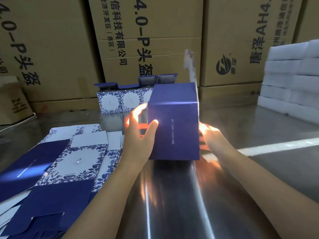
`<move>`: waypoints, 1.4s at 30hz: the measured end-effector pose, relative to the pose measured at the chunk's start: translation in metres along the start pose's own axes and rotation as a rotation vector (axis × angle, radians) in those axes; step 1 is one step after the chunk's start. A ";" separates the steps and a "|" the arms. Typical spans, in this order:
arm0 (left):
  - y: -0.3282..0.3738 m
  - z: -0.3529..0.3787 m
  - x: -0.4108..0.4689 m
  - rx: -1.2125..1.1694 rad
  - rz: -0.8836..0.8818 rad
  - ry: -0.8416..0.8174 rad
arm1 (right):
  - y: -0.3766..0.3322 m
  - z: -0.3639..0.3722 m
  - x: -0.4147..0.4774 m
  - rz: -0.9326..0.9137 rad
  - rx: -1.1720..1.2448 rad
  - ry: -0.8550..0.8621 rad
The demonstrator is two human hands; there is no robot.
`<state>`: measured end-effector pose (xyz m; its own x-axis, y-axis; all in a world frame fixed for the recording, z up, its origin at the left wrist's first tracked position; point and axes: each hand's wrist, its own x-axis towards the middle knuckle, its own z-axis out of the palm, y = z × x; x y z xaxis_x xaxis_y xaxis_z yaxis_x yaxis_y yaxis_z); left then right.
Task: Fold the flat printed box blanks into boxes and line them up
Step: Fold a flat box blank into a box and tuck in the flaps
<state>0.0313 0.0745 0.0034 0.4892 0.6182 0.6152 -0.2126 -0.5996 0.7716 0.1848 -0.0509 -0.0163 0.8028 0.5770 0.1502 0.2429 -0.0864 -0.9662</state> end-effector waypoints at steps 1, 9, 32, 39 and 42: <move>0.000 0.000 -0.001 0.030 0.021 -0.004 | 0.001 0.000 -0.002 -0.014 -0.010 -0.018; -0.003 -0.003 -0.007 0.275 0.362 -0.040 | -0.007 0.002 -0.007 -0.041 -0.039 0.063; 0.011 -0.002 -0.008 0.411 0.540 -0.009 | -0.038 0.016 -0.055 -1.251 -0.243 0.504; 0.008 -0.002 -0.008 0.399 0.453 -0.088 | -0.040 0.022 -0.059 -1.311 -0.307 0.448; 0.007 -0.002 -0.009 0.405 0.431 -0.080 | -0.041 0.021 -0.058 -1.305 -0.313 0.434</move>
<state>0.0239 0.0658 0.0037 0.4964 0.2456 0.8326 -0.0743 -0.9436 0.3226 0.1164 -0.0635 0.0102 -0.0033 0.0936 0.9956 0.9949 0.1008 -0.0062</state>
